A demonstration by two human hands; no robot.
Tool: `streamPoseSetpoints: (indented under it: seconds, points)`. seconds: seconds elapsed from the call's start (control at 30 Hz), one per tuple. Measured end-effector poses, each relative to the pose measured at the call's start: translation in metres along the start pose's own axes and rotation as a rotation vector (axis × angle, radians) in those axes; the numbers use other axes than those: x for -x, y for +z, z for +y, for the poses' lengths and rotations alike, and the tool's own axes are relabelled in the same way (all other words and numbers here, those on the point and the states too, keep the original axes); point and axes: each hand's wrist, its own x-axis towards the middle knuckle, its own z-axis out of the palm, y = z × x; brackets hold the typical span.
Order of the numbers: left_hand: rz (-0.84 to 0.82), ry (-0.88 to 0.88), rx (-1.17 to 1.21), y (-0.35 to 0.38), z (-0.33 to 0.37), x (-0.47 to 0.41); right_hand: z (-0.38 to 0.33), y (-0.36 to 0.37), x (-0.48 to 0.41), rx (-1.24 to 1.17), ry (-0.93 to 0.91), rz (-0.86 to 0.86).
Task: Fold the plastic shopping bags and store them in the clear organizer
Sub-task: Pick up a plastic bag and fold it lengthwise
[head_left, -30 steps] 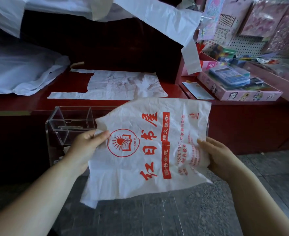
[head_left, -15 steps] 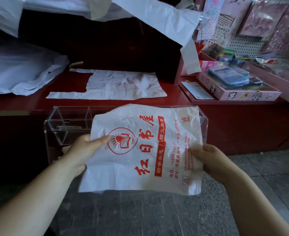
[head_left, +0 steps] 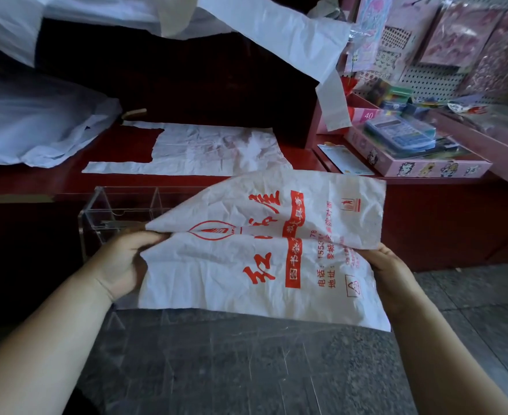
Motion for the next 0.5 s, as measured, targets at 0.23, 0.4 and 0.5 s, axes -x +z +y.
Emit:
streamPoseSetpoints:
  seconds: [0.23, 0.4, 0.5]
  points:
    - [0.128, -0.061, -0.226, -0.001, 0.004, -0.002, -0.007, 0.006, 0.000, 0.059, 0.017, 0.188]
    - [0.257, 0.160, -0.635, -0.006, -0.007, -0.004, 0.000, 0.011, 0.001, 0.400, -0.012, 0.044]
    - [0.221, 0.193, -0.568, -0.004, -0.006, -0.003, -0.002, 0.011, 0.002, 0.440, -0.130, -0.002]
